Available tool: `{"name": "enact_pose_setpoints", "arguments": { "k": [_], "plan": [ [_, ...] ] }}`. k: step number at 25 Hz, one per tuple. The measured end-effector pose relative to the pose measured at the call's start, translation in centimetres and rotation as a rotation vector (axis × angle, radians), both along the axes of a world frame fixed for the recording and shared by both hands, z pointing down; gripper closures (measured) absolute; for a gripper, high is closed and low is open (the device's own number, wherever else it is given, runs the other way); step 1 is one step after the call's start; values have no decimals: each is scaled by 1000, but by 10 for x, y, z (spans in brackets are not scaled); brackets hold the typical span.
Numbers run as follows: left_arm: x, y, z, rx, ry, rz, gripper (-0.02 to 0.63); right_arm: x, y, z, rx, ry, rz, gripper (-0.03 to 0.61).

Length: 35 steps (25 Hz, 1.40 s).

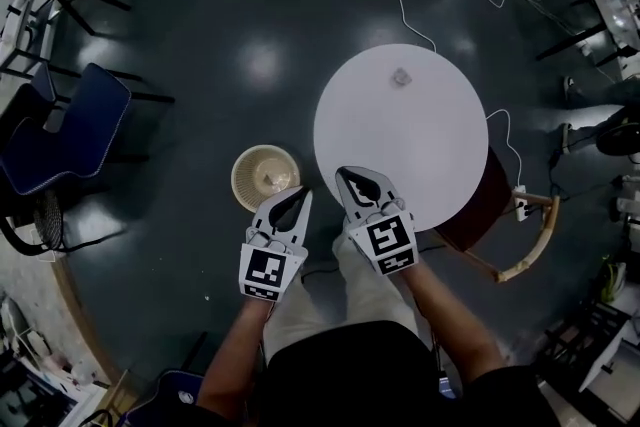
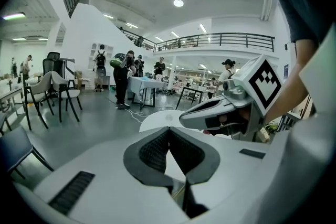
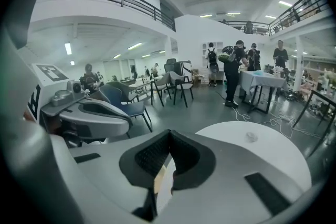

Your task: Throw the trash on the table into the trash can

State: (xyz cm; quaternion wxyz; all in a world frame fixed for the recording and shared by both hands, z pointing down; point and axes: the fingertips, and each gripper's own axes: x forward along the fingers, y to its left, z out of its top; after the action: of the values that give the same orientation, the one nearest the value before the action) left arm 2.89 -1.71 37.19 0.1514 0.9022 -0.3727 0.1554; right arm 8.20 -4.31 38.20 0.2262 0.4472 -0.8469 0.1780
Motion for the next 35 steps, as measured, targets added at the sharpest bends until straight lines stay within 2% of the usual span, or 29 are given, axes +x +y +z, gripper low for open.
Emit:
{"name": "enact_pose_setpoints", "arguments": {
  "k": [4, 10, 14, 20, 23, 26, 27, 29, 30, 35],
  "plan": [
    [22, 2, -6, 6, 3, 10, 598, 33, -11, -4, 15, 17, 25, 561],
    [71, 5, -4, -16, 22, 0, 598, 107, -33, -6, 47, 35, 99, 561],
    [99, 9, -4, -22, 39, 15, 598, 145, -52, 7, 43, 100, 102, 561],
    [122, 9, 13, -29, 11, 22, 598, 189, -93, 39, 18, 140, 119, 561],
    [127, 4, 20, -52, 26, 0, 598, 201, -116, 59, 0, 170, 109, 561],
    [130, -2, 32, -64, 6, -10, 598, 209, -139, 79, -14, 194, 109, 560],
    [131, -6, 34, -63, 9, -14, 598, 211, -145, 85, -22, 198, 108, 552],
    [132, -13, 39, -71, 6, -29, 598, 213, -157, 97, -47, 197, 103, 452],
    [132, -16, 42, -75, 1, -36, 598, 214, -163, 102, -57, 198, 102, 433],
    [137, -28, 53, -81, -2, -50, 598, 222, -184, 127, -71, 235, 119, 393]
  ]
}}
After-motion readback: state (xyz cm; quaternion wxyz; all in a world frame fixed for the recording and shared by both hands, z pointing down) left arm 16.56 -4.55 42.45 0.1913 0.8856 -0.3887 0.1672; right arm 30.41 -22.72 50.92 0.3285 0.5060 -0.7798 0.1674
